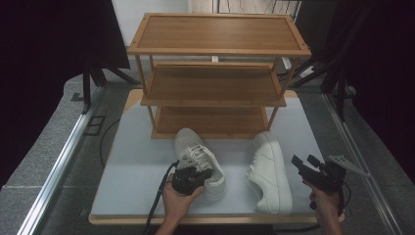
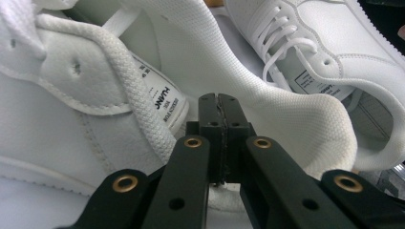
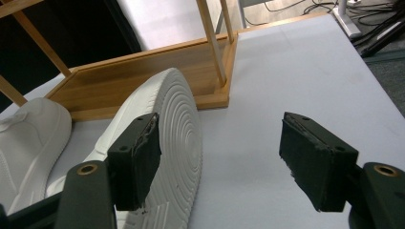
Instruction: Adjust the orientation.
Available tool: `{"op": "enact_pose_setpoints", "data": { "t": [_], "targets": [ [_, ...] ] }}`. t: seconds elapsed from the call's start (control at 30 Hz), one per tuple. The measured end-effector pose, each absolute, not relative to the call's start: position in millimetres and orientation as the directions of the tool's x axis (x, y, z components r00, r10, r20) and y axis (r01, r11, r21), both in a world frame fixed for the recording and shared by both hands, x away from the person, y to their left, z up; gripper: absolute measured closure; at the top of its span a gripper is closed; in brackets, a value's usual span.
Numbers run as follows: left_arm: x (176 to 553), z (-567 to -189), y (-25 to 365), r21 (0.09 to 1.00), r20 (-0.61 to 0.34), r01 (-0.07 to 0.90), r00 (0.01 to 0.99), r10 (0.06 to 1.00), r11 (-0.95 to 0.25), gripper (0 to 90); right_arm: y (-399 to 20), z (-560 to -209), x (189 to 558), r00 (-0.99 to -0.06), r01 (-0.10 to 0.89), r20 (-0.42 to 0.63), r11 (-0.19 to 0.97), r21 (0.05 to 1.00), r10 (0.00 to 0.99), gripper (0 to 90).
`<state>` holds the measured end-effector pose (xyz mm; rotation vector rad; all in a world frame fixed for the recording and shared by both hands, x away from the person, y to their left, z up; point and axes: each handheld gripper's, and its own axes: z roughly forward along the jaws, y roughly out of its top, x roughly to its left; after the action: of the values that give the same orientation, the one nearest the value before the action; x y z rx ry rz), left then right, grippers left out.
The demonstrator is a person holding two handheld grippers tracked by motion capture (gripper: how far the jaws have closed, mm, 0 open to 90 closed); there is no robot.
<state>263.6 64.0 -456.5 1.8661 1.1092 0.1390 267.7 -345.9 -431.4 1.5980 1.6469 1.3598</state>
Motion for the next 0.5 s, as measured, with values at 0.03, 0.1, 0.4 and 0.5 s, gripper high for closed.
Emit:
{"op": "enact_pose_setpoints", "data": {
  "t": [0.03,0.1,0.4,0.5],
  "targets": [
    [263.1,-456.4,64.3,0.757,-0.333,0.633,0.585,0.740,-0.161,90.0,-345.7,-431.5,267.5,-0.212,0.466,0.294,-0.167,0.869,0.932,29.9],
    [262.6,-456.3,64.5,0.759,-0.328,0.631,0.586,0.741,-0.163,90.0,-346.3,-431.7,267.0,-0.209,0.469,0.295,-0.169,0.867,0.932,29.9],
    [254.5,-455.9,83.1,0.758,-0.329,0.632,0.583,0.743,-0.160,90.0,-349.1,-433.9,265.0,-0.197,0.479,0.296,-0.172,0.861,0.935,30.2],
    [250.2,-456.5,95.2,0.763,-0.329,0.629,0.574,0.750,-0.146,90.0,-347.8,-433.2,264.7,-0.200,0.478,0.295,-0.170,0.862,0.934,30.2]
  ]
}}
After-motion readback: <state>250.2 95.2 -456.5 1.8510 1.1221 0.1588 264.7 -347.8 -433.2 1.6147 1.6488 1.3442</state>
